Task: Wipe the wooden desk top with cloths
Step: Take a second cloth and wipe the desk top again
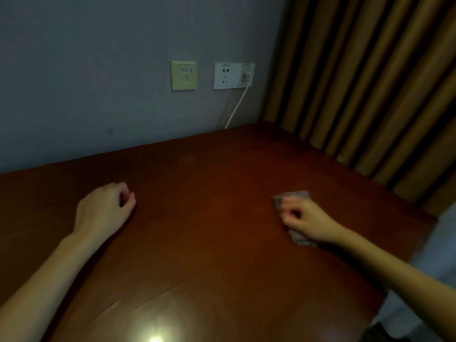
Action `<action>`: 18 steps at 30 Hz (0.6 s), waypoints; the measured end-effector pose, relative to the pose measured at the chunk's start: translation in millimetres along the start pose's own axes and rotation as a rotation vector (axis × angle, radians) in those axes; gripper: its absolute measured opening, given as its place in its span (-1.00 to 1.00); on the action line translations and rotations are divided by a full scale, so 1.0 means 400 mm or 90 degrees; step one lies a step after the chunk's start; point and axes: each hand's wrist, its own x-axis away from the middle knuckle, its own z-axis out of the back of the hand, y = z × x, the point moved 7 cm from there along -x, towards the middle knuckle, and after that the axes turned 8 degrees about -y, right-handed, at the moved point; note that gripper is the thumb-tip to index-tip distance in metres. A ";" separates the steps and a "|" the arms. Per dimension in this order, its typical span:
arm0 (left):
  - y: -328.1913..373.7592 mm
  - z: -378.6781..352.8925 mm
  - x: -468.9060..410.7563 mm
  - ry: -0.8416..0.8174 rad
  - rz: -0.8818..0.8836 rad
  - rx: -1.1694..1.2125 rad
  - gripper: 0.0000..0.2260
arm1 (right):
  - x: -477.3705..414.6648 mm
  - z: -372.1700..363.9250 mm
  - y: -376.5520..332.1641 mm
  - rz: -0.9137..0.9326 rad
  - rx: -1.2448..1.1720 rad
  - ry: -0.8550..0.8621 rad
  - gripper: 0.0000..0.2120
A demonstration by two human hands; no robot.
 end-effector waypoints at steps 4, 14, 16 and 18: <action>0.051 0.001 0.006 -0.044 0.012 0.033 -0.78 | -0.095 0.072 0.181 -0.153 0.040 0.088 -0.61; 0.369 -0.057 0.028 -0.061 -0.113 0.082 -0.79 | -0.056 -0.120 -0.290 0.147 0.062 -0.078 -0.78; 0.412 -0.069 0.047 -0.064 -0.144 0.087 -0.79 | 0.078 -0.130 -0.317 0.173 0.041 -0.109 -0.78; 0.477 -0.085 0.073 -0.078 -0.194 0.096 -0.80 | 0.174 -0.109 -0.276 0.150 0.027 -0.123 -0.77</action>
